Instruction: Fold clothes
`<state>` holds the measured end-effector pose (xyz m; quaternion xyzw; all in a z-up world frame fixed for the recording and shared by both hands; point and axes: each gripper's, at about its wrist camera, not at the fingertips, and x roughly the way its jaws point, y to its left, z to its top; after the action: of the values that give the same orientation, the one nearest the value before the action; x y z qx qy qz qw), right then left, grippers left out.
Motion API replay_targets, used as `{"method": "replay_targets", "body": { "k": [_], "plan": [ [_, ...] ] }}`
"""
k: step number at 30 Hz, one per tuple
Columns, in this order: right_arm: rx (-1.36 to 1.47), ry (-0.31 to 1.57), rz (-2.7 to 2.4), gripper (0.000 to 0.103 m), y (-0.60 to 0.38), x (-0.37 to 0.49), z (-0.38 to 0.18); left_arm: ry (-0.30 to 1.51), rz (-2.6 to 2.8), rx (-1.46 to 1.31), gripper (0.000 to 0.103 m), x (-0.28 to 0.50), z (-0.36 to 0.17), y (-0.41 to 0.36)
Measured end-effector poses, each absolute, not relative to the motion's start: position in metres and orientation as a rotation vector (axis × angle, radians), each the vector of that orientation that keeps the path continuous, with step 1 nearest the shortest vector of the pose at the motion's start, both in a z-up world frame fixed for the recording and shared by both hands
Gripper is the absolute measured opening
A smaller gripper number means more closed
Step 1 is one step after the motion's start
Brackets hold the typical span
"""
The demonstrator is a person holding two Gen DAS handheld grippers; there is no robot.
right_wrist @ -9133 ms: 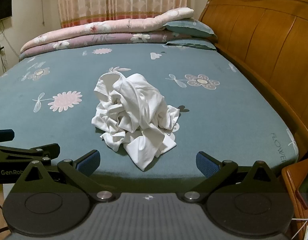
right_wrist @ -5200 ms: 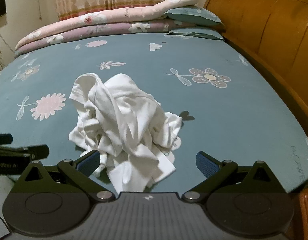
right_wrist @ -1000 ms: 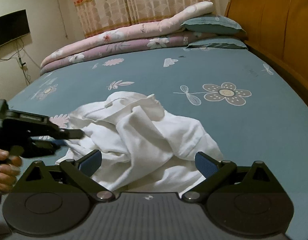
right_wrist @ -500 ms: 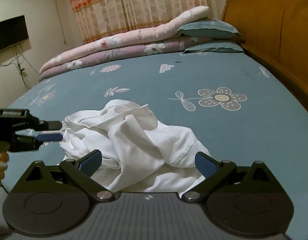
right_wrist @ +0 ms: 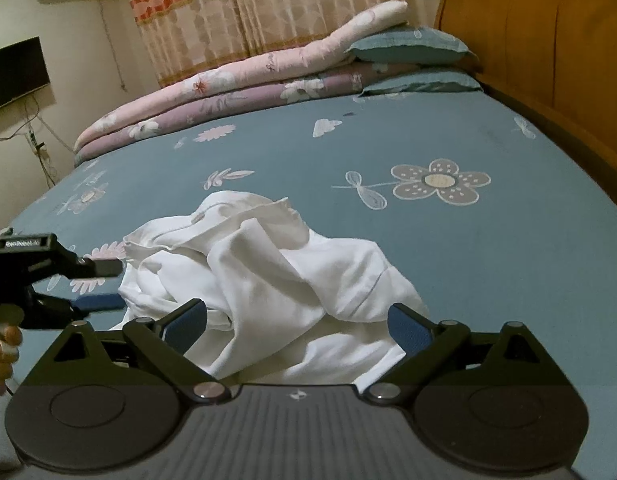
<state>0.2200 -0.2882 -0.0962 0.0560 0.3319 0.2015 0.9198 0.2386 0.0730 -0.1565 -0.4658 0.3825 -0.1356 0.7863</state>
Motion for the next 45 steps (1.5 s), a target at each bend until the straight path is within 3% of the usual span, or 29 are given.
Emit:
{"method": "replay_targets", "body": {
  "k": [4,11,17,23,28,29,32,33,35,37,39,41,45],
  "plan": [
    [0.106,0.683,0.426,0.099,-0.284,0.218,-0.097,0.838,-0.318,-1.042,0.041,0.251,-0.168,0.063],
    [0.093,0.682,0.426,0.094,-0.288,0.219,-0.099,0.726,-0.311,-0.990,0.006,0.237,-0.156,0.065],
    [0.039,0.648,0.452,0.079,-0.297,0.238,-0.093,0.666,-0.325,-0.899,0.004,0.235,-0.129,0.072],
    [0.116,0.659,0.512,0.079,-0.321,0.295,-0.096,0.642,-0.343,-0.847,0.004,0.235,-0.113,0.079],
    [0.253,0.872,0.667,0.079,-0.331,0.358,-0.134,0.666,-0.352,-0.853,0.004,0.239,-0.117,0.080],
    [0.261,0.897,0.681,0.077,-0.331,0.363,-0.141,0.670,-0.354,-0.851,0.005,0.240,-0.117,0.081],
    [0.239,0.934,0.749,0.041,-0.326,0.361,-0.145,0.684,-0.374,-0.821,0.005,0.240,-0.117,0.081],
    [0.195,0.924,0.744,0.027,-0.322,0.356,-0.141,0.685,-0.377,-0.808,0.006,0.240,-0.118,0.080],
    [0.124,0.895,0.727,0.018,-0.315,0.343,-0.130,0.698,-0.392,-0.790,0.013,0.240,-0.119,0.077],
    [0.089,0.868,0.702,0.015,-0.314,0.332,-0.119,0.717,-0.409,-0.773,0.023,0.240,-0.121,0.074],
    [0.064,0.840,0.687,0.014,-0.314,0.322,-0.108,0.726,-0.415,-0.767,0.046,0.238,-0.123,0.071],
    [0.050,0.818,0.681,0.014,-0.314,0.314,-0.099,0.729,-0.416,-0.771,0.056,0.235,-0.127,0.070],
    [0.025,0.790,0.669,0.014,-0.313,0.302,-0.087,0.764,-0.429,-0.793,0.053,0.230,-0.138,0.068]
  ]
}}
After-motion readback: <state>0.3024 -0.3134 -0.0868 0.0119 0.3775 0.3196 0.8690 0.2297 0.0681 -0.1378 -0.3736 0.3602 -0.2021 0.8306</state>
